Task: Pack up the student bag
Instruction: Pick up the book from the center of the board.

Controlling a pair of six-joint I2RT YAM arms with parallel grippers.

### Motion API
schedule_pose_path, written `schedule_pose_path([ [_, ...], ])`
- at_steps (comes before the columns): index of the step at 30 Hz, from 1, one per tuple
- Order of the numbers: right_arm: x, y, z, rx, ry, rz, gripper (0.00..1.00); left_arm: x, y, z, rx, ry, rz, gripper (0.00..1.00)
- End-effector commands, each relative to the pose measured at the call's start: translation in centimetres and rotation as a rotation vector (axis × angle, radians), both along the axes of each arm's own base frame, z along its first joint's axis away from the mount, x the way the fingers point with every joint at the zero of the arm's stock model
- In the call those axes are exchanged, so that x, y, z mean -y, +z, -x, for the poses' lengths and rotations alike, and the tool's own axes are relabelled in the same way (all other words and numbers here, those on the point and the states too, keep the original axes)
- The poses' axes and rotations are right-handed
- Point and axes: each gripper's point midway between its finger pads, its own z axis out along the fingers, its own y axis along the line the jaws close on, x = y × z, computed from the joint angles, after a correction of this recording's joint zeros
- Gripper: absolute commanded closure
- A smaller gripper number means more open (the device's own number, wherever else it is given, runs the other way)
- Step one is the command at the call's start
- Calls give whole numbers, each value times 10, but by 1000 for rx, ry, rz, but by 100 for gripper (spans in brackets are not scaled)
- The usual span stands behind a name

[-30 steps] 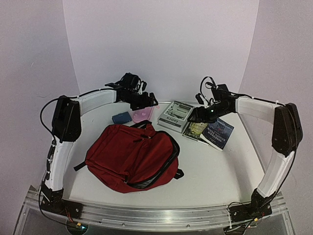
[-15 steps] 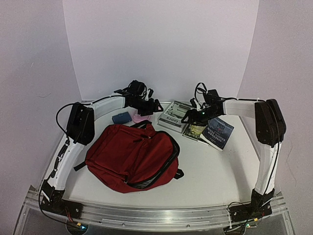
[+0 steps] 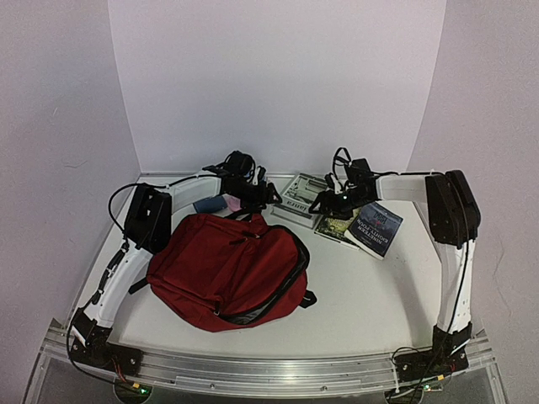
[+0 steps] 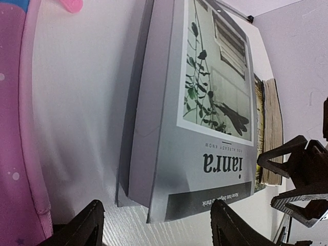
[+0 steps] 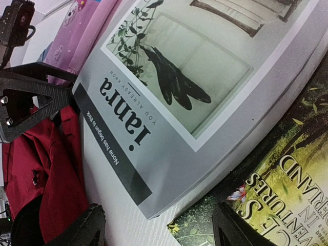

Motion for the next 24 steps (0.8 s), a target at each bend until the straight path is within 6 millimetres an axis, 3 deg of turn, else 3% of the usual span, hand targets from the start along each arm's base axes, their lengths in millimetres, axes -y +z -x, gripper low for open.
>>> schedule_pose_path([
  [1,-5,7,-17,43,-23,-13,28,12,27,-10,51,-16,95,34],
  [11,-9,-8,-16,6,-21,-33,29,22,50,-5,70,-55,185,61],
  [24,-14,-3,-16,3,-15,-66,30,29,65,3,57,-77,244,88],
])
